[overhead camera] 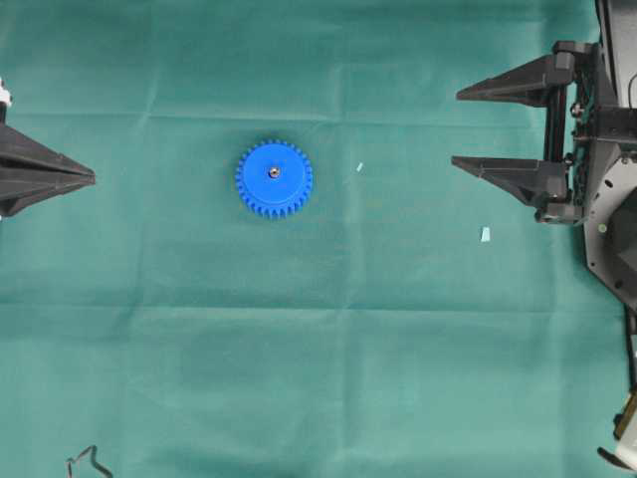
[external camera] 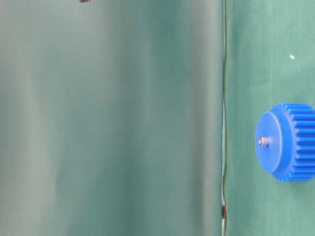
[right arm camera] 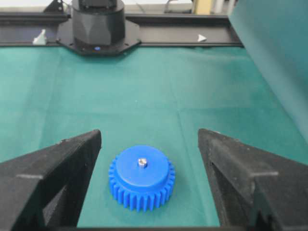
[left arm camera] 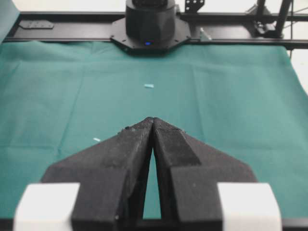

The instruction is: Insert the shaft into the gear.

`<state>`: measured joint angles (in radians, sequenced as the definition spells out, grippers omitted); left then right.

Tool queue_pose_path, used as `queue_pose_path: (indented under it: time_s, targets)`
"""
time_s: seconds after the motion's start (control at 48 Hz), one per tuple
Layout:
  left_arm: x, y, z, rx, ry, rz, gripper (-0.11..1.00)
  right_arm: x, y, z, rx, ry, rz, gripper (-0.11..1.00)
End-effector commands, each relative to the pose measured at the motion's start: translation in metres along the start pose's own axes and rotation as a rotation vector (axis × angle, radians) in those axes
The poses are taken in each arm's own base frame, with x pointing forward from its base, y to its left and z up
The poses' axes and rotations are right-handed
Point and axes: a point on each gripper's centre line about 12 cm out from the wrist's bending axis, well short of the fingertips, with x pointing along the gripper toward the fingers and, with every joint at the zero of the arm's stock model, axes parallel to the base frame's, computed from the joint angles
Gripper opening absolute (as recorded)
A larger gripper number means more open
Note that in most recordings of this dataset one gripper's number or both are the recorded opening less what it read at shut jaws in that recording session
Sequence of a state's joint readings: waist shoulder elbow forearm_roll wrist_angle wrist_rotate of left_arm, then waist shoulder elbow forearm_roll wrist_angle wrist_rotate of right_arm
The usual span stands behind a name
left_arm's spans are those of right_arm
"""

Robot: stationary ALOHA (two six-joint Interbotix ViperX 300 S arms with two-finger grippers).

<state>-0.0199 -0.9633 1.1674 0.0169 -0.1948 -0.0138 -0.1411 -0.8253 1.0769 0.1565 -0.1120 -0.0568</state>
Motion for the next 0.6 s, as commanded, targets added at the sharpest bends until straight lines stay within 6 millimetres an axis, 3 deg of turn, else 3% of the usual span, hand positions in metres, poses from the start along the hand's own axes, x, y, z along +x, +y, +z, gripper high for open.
queue_pose_path:
  time_s: [0.0, 0.583]
  targets:
    - [0.0018, -0.0004, 0.0101, 0.003, -0.026, -0.002, 0.03, 0.0006, 0.0004, 0.0033, -0.003, -0.006, 0.001, 0.85]
    - [0.0017, -0.0003, 0.0087, 0.005, -0.018, -0.002, 0.03, 0.0006, 0.0004, 0.0031, -0.003, -0.005, 0.001, 0.85]
